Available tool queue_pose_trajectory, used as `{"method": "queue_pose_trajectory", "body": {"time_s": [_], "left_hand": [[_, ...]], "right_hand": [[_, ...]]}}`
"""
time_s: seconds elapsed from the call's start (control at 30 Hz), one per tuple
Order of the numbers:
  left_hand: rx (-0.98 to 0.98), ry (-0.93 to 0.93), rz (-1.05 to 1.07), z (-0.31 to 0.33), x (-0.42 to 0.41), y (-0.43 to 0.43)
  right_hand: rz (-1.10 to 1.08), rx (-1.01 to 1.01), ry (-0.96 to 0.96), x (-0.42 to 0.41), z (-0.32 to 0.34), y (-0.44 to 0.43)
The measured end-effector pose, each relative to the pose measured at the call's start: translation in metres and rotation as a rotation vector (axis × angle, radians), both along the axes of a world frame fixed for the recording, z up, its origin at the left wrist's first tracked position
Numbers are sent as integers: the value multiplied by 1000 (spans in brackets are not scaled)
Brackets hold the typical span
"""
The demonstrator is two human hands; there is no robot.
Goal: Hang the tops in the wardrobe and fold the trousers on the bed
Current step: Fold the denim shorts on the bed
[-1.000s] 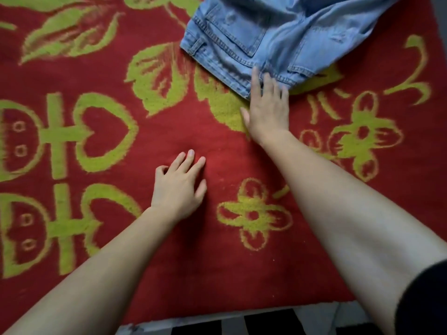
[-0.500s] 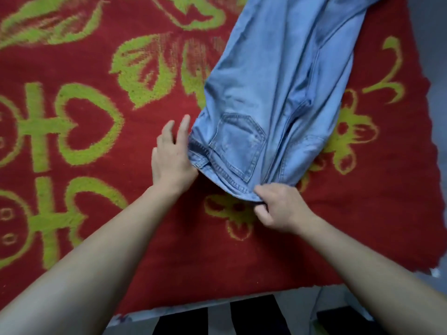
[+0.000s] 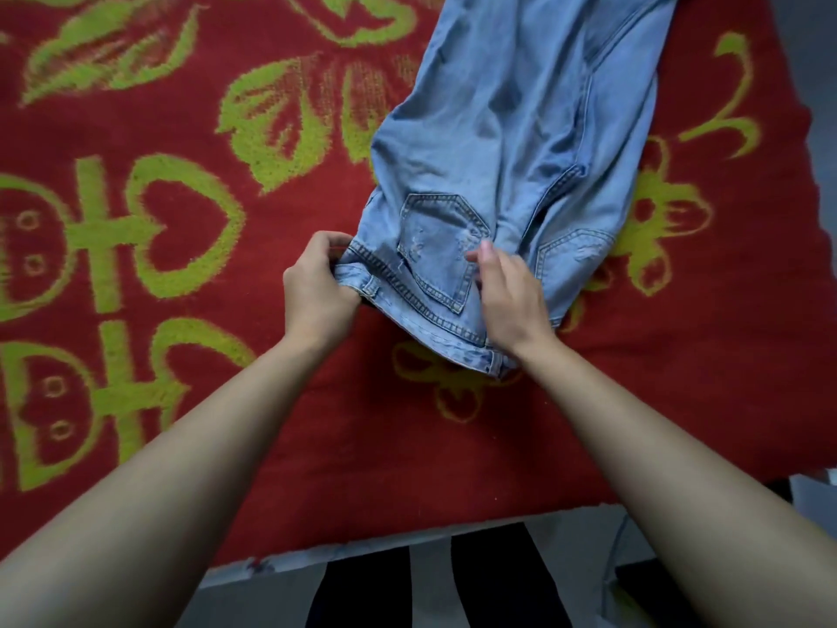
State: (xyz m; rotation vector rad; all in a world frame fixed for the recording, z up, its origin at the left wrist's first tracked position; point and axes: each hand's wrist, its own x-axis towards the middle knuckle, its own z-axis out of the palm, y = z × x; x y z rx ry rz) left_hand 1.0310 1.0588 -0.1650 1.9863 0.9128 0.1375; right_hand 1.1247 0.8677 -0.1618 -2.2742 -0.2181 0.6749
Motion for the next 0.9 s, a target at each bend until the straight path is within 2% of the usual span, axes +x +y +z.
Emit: {"method": "queue_pose_trajectory", "body": {"time_s": [0.07, 0.17, 0.23, 0.27, 0.3, 0.33, 0.4, 0.5, 0.57, 0.63, 0.67, 0.73, 0.8, 0.83, 0.9], "left_hand": [[-65, 10, 25, 4, -3, -4], [-99, 18, 14, 9, -4, -7], [-84, 9, 19, 10, -7, -7], [-71, 12, 16, 9, -10, -7], [-70, 24, -2, 8, -14, -8], [-81, 46, -28, 6, -16, -11], [-101, 120, -80, 2, -22, -18], [-87, 214, -126, -6, -30, -33], [-86, 260, -153, -11, -31, -48], [-84, 278, -164, -16, -23, -68], [-86, 272, -156, -18, -17, -79], [-134, 254, -117, -18, 2, -103], [-247, 245, -96, -16, 21, -124], [-305, 252, -114, -15, 27, -133], [-377, 276, -198, -12, 34, -154]], "right_hand": [[31, 117, 112, 11, 6, 9], [390, 30, 195, 14, 16, 13], [687, -138, 143, 9, 16, 13], [774, -195, 72, 6, 14, 11], [759, -192, -29, 6, 12, 7], [615, -134, -126, 8, 11, -1], [21, -2, -196, 22, 9, -25], [-923, 195, -162, 46, 5, -83], [-1278, 186, -70, 41, -5, -128], [-1362, 64, 146, 17, -14, -170], [-1313, 44, 285, 4, -18, -188], [-1074, -71, 500, -14, -20, -212], [-819, -336, 441, -19, -19, -223], [-762, -459, 332, -19, -19, -225], [-750, -531, 88, -18, -13, -220]]}}
